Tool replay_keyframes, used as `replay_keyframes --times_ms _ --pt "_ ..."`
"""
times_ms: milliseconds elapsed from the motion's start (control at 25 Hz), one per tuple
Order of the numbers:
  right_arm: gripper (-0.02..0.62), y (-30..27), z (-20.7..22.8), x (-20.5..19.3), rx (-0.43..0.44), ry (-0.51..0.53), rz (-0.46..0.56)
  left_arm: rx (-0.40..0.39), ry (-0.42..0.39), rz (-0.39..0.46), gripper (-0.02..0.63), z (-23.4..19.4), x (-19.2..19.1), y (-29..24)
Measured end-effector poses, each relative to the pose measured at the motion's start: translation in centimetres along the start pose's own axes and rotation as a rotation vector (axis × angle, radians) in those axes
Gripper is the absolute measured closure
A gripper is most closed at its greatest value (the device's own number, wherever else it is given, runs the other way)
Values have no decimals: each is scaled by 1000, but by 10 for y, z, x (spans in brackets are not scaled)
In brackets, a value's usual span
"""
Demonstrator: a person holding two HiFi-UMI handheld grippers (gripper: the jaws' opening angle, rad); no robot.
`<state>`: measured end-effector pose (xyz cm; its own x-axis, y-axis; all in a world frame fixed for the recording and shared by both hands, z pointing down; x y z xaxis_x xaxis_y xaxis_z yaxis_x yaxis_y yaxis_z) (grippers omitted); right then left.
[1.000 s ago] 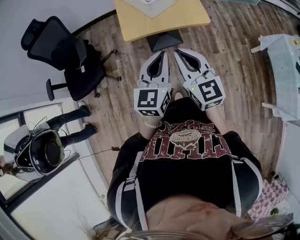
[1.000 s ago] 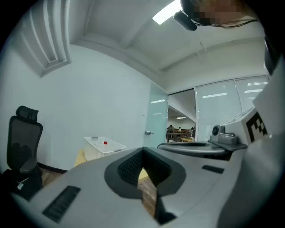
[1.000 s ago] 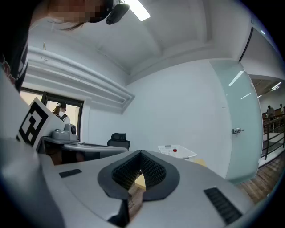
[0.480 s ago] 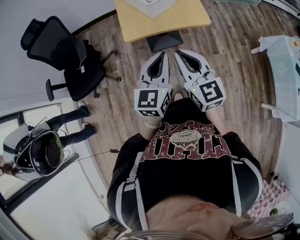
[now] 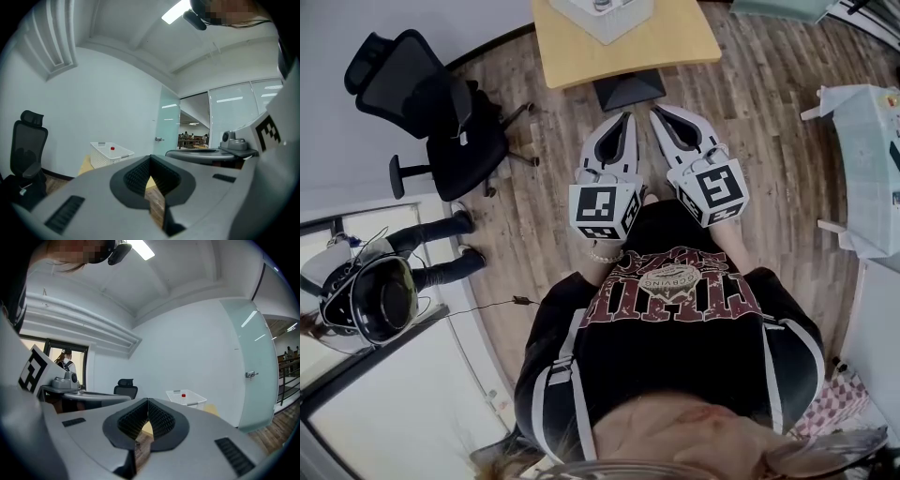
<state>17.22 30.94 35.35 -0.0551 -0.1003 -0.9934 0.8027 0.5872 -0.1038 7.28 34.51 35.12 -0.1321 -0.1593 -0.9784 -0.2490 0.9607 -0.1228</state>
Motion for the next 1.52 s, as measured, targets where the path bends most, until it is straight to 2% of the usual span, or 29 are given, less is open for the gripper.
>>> replay_keyframes --times_ms 360,760,1160,1520 --pt "577 3 12 -4 -3 -14 2 -7 -7 -5 560 7 -3 -11" --pt "577 -19 24 -1 -20 -16 -4 -34 -15 4 560 -7 5 -34" --pt "577 -93 39 8 -44 -21 -20 -56 4 -5 560 -71 20 -78" --pt "577 -132 61 19 -77 -12 -12 -101 -12 0 560 -98 35 -119"
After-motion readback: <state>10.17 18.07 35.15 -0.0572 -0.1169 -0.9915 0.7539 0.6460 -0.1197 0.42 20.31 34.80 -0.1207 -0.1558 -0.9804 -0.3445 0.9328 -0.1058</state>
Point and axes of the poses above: the fingertips, and each gripper's own axes: y backward along the fingers, z to its right, x out of its top, the point moved 6 cm from there along y, backward along the fingers, and after that the axes turned 1 degree about x, right-handed, at the moved point
